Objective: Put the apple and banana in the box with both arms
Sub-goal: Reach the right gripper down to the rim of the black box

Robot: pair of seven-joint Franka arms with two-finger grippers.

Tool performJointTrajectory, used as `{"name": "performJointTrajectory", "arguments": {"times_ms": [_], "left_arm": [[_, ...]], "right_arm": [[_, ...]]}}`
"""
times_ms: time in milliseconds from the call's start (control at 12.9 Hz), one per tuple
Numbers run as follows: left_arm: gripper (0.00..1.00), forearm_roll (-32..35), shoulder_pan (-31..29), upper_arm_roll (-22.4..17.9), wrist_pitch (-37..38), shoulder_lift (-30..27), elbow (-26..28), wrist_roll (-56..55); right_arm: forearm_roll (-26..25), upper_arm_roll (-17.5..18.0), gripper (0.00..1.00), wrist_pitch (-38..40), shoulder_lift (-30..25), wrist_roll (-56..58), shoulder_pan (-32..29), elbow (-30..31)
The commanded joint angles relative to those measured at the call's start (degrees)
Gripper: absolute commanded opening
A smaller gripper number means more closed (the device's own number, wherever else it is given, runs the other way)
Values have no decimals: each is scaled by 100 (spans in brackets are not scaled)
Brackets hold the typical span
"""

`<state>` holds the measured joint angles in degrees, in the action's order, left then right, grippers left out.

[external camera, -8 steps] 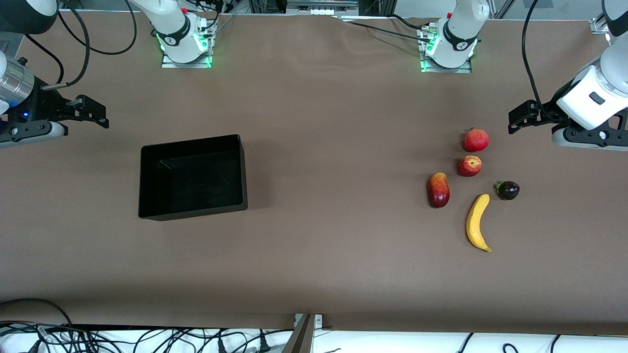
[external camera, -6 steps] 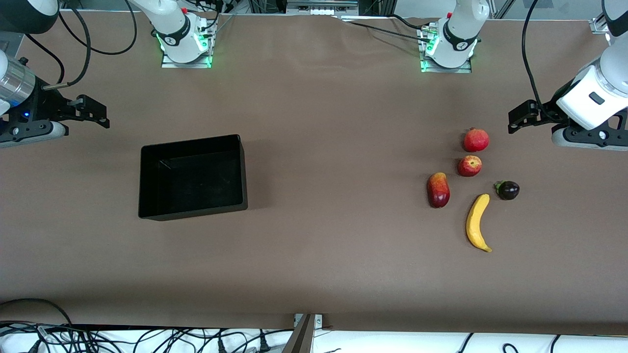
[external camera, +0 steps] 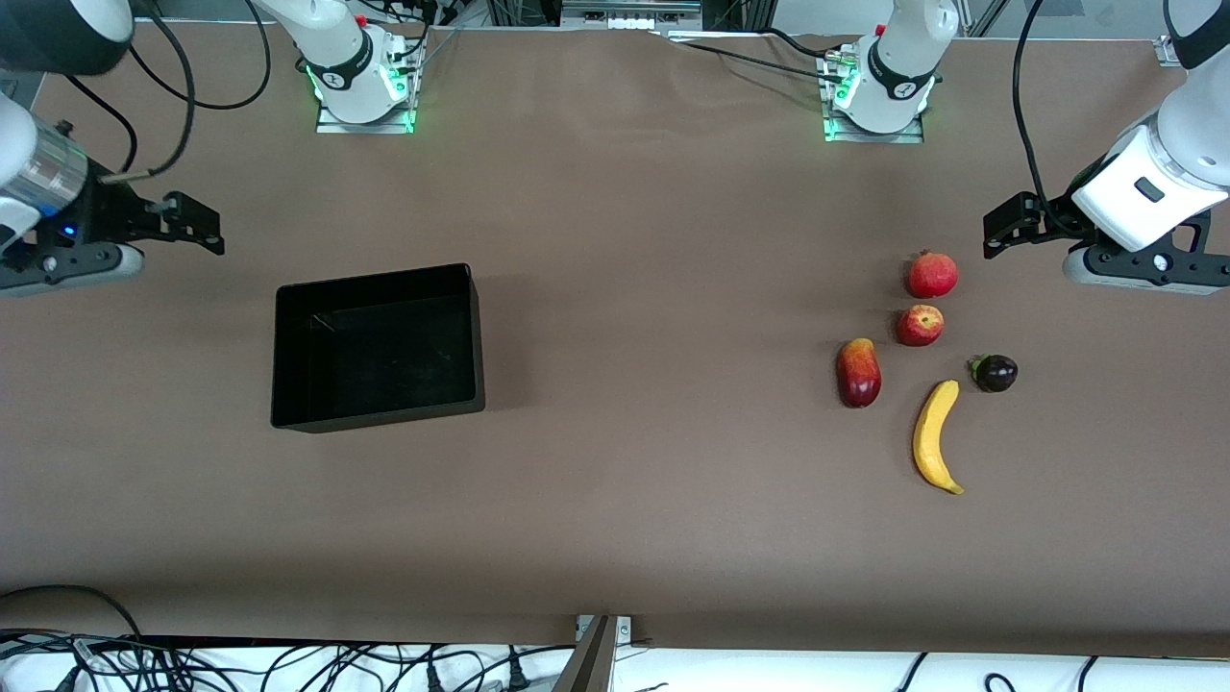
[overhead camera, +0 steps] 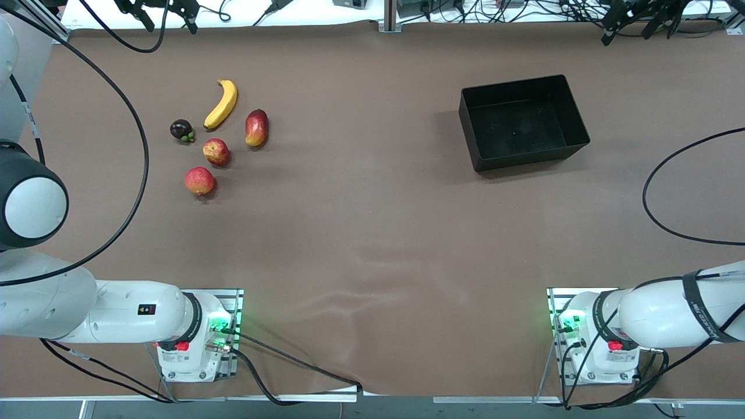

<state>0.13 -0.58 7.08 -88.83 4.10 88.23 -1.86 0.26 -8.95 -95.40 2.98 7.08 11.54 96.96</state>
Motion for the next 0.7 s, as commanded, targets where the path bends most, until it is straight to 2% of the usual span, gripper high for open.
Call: {"name": "performJointTrajectory", "arguments": {"times_ms": [0, 309, 541, 619], "left_arm": [[100, 74, 6, -5, 120, -6, -104, 2], [100, 83, 6, 4, 120, -6, -95, 2], [100, 83, -21, -14, 129, -6, -95, 46], [100, 83, -21, -5, 138, -6, -95, 37]], "right_arm": [[-123, -19, 100, -1011, 281, -251, 15, 794], [-62, -80, 100, -3524, 1211, -260, -116, 2080], [-53, -80, 100, -4494, 1713, -164, -336, 2468], [-35, -80, 91, -4618, 1880, -137, -363, 2477]]}}
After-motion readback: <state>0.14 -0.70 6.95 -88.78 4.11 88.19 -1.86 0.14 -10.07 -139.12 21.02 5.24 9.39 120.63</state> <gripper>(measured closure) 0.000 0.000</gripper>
